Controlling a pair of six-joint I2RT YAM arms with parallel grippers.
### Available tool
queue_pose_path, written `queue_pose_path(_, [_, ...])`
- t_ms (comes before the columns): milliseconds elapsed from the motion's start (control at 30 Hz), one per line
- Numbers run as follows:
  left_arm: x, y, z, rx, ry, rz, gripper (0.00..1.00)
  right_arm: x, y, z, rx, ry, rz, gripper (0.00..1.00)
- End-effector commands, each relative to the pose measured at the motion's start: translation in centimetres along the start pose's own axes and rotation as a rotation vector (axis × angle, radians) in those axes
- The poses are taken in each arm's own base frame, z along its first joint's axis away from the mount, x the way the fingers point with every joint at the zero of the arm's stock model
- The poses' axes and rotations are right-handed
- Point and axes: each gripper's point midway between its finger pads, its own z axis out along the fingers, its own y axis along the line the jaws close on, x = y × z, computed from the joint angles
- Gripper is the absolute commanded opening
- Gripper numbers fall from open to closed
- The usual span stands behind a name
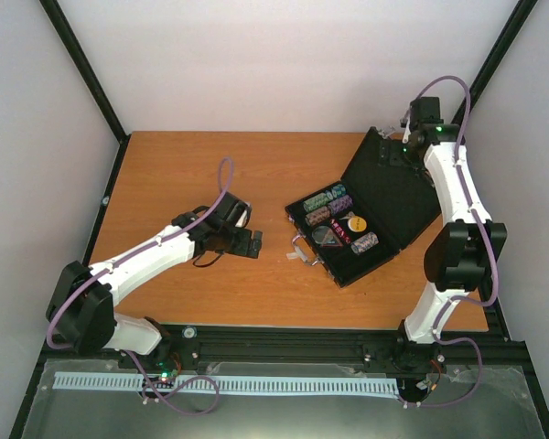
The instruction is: Pack up texas hold em set
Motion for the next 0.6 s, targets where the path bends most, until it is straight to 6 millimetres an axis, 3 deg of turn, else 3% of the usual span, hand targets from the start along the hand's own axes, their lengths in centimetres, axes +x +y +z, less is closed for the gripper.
queue_pose_path(0, [-0.6,0.1,-0.4,-0.004,-0.021,-0.024,1.00,0.9,3.3,-1.0,-0.204,0.015,-0.009,1.00])
queue_pose_path(267, [-0.8,-0.1,0.3,0.000,-0.012,-0.030,1.00,3.2,6.4,-3.6,-0.399,0.032,0.037,1.00])
queue_pose_path(367, [-0.8,-0.1,0.5,0.000,-0.008,-0.039,1.00,4.3,7.8,-5.6,-0.451,0.035,0.044,1.00])
queue_pose_path(567, [-1.0,-0.2,0.8,-0.001,-0.012,-0.047,1.00,9.5,13.3,-10.1,-0.591,0.110,0.003,1.00])
